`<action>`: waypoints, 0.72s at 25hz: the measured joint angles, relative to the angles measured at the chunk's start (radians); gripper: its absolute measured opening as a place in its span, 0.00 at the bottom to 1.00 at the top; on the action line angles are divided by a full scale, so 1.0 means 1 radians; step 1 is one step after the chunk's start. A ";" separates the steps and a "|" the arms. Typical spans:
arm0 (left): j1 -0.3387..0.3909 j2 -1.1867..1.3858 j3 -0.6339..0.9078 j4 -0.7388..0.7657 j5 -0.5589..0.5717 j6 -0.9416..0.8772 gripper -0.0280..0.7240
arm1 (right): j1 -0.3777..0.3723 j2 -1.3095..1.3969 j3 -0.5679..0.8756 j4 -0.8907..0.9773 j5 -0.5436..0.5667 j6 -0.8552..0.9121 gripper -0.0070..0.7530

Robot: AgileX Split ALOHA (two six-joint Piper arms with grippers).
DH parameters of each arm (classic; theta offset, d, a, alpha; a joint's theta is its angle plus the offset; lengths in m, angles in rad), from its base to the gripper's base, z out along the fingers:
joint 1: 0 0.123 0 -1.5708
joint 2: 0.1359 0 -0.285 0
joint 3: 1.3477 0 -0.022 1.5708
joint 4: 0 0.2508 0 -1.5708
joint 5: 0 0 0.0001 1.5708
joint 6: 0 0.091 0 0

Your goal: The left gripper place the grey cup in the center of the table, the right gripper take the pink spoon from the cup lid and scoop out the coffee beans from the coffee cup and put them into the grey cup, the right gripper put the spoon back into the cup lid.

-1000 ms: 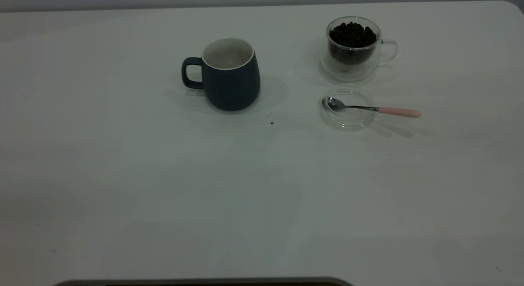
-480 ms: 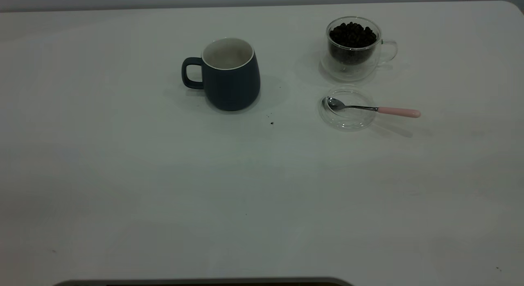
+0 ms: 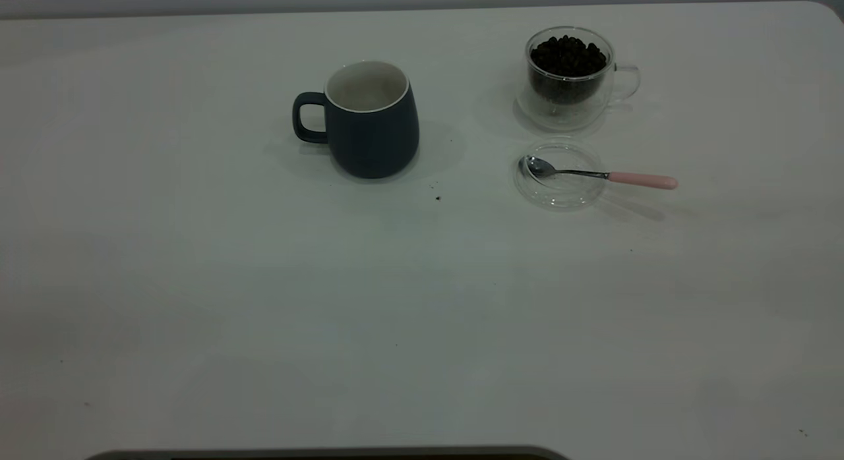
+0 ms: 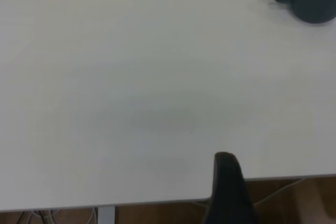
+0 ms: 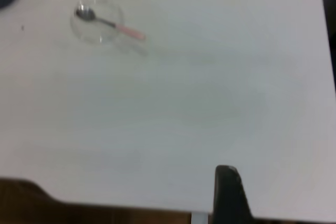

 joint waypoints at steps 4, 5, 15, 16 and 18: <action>0.000 0.000 0.000 0.000 0.000 0.000 0.79 | -0.044 -0.062 0.000 -0.002 0.001 0.000 0.69; 0.000 0.000 0.000 0.000 0.000 0.000 0.79 | -0.047 -0.063 0.000 -0.002 0.001 0.000 0.69; 0.000 0.000 0.000 0.000 0.000 0.000 0.79 | -0.047 -0.067 0.000 -0.002 0.001 0.000 0.69; 0.000 0.000 0.000 0.000 0.000 0.000 0.79 | -0.047 -0.067 0.000 -0.002 0.001 0.000 0.69; 0.000 0.000 0.000 0.000 0.000 0.000 0.79 | -0.047 -0.067 0.000 -0.002 0.001 0.000 0.69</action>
